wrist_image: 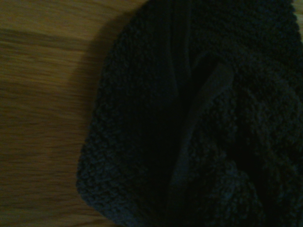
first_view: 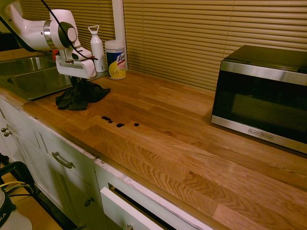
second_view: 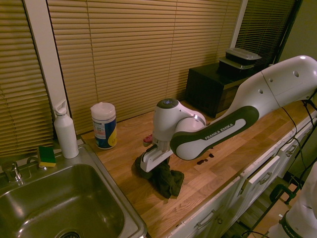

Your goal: Clear the spill

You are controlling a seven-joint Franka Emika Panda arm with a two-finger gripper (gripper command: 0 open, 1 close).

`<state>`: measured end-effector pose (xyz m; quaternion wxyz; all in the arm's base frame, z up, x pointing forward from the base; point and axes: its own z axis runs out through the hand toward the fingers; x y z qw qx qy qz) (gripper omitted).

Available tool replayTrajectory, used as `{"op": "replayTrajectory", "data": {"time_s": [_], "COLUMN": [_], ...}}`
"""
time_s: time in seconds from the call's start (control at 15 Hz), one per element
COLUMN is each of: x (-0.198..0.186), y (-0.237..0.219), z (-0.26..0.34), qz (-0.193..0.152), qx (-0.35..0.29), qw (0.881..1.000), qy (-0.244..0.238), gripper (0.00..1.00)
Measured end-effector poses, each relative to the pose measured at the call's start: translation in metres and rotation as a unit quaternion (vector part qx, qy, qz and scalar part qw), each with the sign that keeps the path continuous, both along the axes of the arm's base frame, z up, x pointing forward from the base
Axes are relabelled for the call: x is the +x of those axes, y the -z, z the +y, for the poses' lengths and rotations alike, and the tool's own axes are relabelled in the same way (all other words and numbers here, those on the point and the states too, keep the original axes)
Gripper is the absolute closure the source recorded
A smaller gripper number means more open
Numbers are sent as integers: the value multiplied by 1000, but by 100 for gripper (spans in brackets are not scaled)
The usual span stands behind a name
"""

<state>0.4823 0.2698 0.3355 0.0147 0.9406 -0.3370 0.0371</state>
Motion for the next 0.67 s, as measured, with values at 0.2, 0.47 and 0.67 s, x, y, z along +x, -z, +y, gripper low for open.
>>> {"op": "replayTrajectory", "data": {"time_s": [0.2,0.47,0.67], "x": [7,3,-2], "y": [0,0,0], "z": [-31,-84,-127], "qz": [6,10,10], "qx": [-9,-19,-22], "qw": [1000,999,999], "qy": [12,31,48], "gripper": [100,100,100]}}
